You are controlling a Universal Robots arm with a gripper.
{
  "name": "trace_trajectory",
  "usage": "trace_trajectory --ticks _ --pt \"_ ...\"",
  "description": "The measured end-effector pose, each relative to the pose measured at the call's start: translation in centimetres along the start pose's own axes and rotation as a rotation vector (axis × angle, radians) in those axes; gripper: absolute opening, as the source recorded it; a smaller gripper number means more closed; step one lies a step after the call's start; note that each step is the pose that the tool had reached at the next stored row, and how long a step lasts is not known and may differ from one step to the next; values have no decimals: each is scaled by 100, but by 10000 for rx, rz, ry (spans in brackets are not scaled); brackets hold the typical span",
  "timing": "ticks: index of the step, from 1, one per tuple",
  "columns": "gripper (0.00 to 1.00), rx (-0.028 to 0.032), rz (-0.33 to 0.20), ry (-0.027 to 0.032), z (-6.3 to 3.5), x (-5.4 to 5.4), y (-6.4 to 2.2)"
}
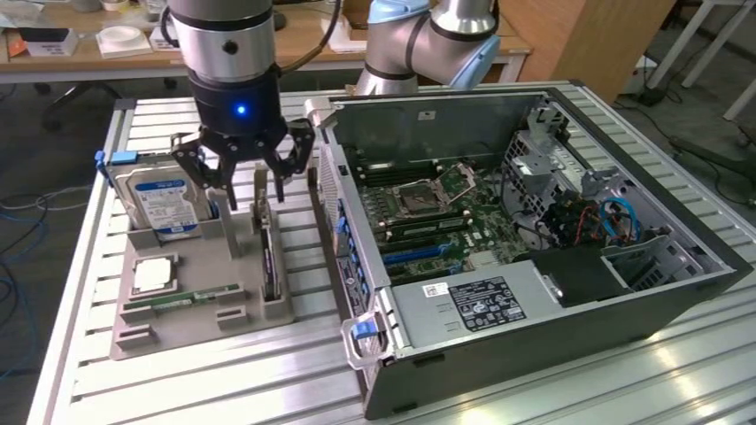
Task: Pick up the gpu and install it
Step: 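Pick up the gpu and move the gpu toward the slot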
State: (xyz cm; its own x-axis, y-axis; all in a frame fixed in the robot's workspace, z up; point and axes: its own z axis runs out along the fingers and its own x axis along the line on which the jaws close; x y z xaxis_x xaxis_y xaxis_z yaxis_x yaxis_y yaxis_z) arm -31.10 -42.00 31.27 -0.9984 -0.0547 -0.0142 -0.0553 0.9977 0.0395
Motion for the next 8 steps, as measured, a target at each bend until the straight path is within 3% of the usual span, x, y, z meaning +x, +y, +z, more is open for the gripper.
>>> trace_trajectory --ticks 8 --pt "59 0 16 -1 59 2 -45"
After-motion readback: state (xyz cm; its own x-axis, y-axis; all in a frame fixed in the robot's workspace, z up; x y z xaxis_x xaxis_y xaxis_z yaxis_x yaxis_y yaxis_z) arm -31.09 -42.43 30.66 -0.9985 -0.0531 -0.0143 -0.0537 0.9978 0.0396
